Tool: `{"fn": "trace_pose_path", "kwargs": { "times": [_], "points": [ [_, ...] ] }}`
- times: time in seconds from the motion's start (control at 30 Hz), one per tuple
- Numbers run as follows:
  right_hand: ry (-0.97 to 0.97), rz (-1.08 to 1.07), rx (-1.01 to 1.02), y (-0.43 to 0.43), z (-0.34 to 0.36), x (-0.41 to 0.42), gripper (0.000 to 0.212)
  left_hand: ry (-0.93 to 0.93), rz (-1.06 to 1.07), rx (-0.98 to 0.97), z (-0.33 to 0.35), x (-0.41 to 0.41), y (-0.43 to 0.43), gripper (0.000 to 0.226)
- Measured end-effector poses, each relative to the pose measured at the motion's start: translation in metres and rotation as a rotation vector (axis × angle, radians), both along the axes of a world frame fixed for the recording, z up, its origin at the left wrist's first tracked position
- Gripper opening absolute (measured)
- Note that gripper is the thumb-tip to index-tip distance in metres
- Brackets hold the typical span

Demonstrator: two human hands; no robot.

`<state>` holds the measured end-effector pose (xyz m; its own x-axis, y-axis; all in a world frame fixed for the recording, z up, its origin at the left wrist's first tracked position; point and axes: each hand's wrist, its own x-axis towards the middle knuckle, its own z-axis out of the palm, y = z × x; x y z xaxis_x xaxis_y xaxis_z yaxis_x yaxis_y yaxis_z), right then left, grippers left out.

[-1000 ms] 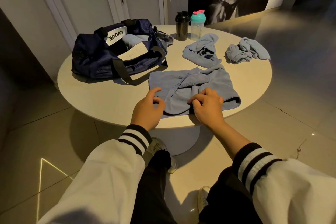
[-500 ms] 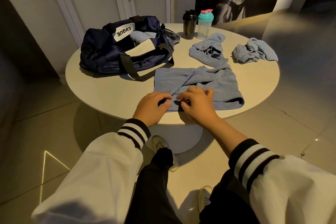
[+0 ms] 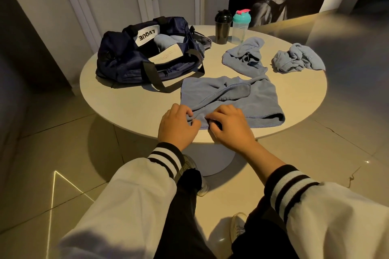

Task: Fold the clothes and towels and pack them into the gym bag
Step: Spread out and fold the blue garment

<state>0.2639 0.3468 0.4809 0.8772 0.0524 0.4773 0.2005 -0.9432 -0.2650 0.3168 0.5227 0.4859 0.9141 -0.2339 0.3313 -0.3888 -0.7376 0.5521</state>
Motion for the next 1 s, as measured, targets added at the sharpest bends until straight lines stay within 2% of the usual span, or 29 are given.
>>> {"fn": "trace_pose_path", "kwargs": {
  "times": [0.17, 0.23, 0.3, 0.4, 0.47, 0.57, 0.67, 0.77, 0.83, 0.9, 1.0],
  "points": [
    [0.019, 0.004, 0.102, -0.005, -0.001, 0.003, 0.026, -0.051, 0.006, 0.087, -0.003, 0.007, 0.004, 0.022],
    [-0.011, -0.019, 0.071, -0.004, 0.000, 0.002, 0.026, -0.048, 0.079, 0.162, -0.003, 0.008, 0.002, 0.024],
    [-0.012, -0.020, 0.001, 0.000, 0.001, 0.000, 0.026, -0.121, 0.118, 0.208, -0.002, 0.004, -0.002, 0.028],
    [0.005, 0.033, 0.045, 0.001, 0.002, -0.002, 0.025, -0.264, -0.097, 0.183, 0.000, -0.007, -0.015, 0.028],
    [0.003, 0.057, 0.129, -0.003, 0.002, -0.003, 0.025, -0.120, -0.256, 0.083, 0.004, -0.014, -0.022, 0.028],
    [-0.008, 0.065, 0.159, -0.007, 0.002, -0.003, 0.026, 0.012, -0.211, 0.044, 0.006, -0.013, -0.024, 0.036],
    [-0.001, 0.005, 0.154, -0.013, 0.004, -0.006, 0.027, -0.018, -0.070, 0.146, 0.005, -0.010, -0.024, 0.034],
    [-0.084, -0.196, 0.154, -0.037, 0.005, -0.018, 0.029, -0.115, -0.009, 0.149, 0.010, -0.008, -0.033, 0.029],
    [-0.075, -0.303, 0.142, -0.055, 0.005, -0.027, 0.033, -0.110, -0.181, 0.066, 0.015, -0.008, -0.050, 0.033],
    [-0.012, -0.304, 0.140, -0.069, 0.001, -0.031, 0.031, -0.024, -0.359, 0.056, 0.015, -0.013, -0.068, 0.038],
    [0.010, -0.192, 0.249, -0.081, -0.008, -0.037, 0.031, -0.016, -0.380, 0.130, 0.003, -0.015, -0.080, 0.032]
  ]
}}
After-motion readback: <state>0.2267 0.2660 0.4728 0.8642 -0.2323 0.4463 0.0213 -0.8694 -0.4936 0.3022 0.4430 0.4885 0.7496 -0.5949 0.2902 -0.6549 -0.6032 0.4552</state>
